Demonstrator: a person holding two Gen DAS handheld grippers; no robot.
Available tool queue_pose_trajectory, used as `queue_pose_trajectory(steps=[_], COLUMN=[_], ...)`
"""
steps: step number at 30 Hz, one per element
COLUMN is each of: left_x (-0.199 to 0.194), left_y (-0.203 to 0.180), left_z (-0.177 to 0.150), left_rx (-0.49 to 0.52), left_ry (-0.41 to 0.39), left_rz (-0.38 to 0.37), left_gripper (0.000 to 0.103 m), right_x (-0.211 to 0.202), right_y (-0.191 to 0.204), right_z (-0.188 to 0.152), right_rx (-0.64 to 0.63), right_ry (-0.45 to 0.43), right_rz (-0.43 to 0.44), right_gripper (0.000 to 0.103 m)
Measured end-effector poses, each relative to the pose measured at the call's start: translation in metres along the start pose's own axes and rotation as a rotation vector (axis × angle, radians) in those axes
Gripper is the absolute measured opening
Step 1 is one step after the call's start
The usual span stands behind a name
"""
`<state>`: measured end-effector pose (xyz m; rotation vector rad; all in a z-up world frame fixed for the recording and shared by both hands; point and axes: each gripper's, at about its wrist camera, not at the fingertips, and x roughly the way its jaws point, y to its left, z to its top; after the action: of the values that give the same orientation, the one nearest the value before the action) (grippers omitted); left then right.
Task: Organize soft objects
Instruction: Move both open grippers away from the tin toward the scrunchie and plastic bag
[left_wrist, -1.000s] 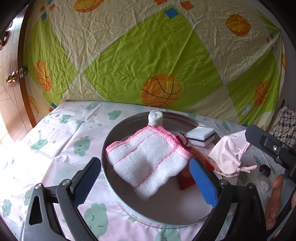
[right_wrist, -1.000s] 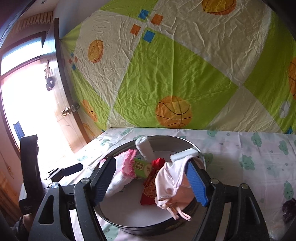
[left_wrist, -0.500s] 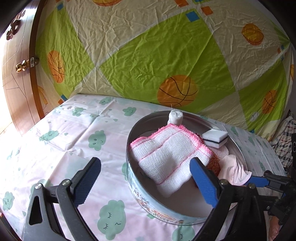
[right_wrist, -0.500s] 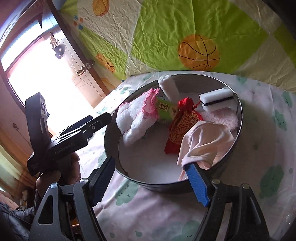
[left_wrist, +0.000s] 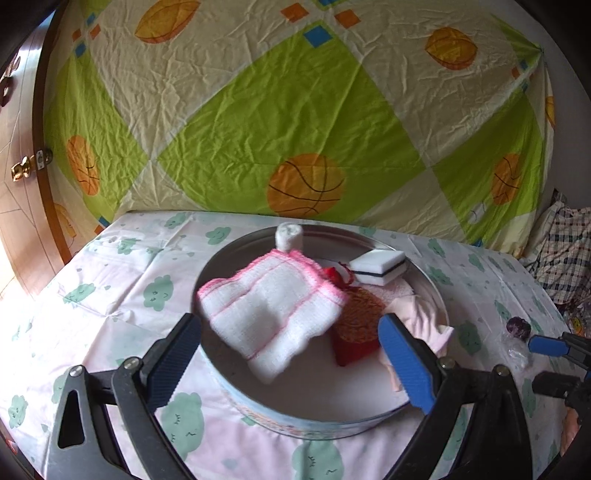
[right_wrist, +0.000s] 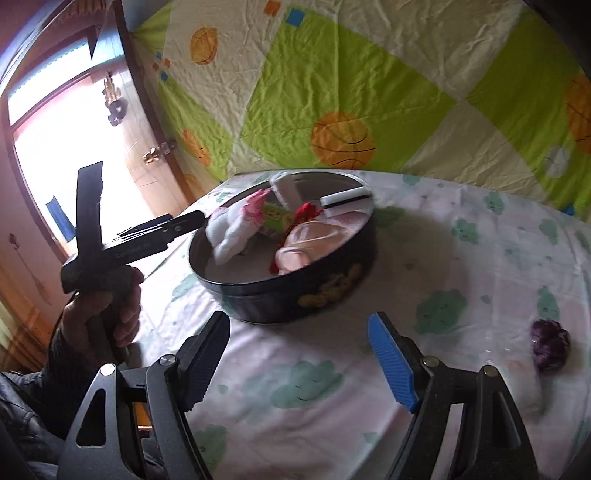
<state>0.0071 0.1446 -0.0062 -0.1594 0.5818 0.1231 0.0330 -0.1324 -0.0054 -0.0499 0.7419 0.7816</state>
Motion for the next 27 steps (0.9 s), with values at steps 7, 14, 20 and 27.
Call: queue_pose_trajectory(steps=[7,14,20,27], left_x=[0.002,0.018,0.036,0.046], left_y=[-0.087,-0.16,-0.19,-0.189], left_z=[-0.01,-0.021,-0.028,-0.034], left_rx=[0.131,0.221,0.241,0.229], left_ry=[0.029,0.082,0.1,0.121], left_rz=[-0.106,-0.176,-0.155,-0.141], left_gripper=[0.098,0.098,0.098,0.098], right_x=[-0.059,-0.081,-0.059,-0.027], right_y=[-0.081,-0.122,-0.123,-0.121], right_z=[-0.024,-0.055,-0.064,-0.055], right_rx=[0.135,0.243,0.222,0.171], right_ry=[-0.119,-0.139,-0.098,-0.024], right_rz=[-0.313,-0.411,-0.402,-0.38], right_gripper=[0.079,0.079,0.079,0.079])
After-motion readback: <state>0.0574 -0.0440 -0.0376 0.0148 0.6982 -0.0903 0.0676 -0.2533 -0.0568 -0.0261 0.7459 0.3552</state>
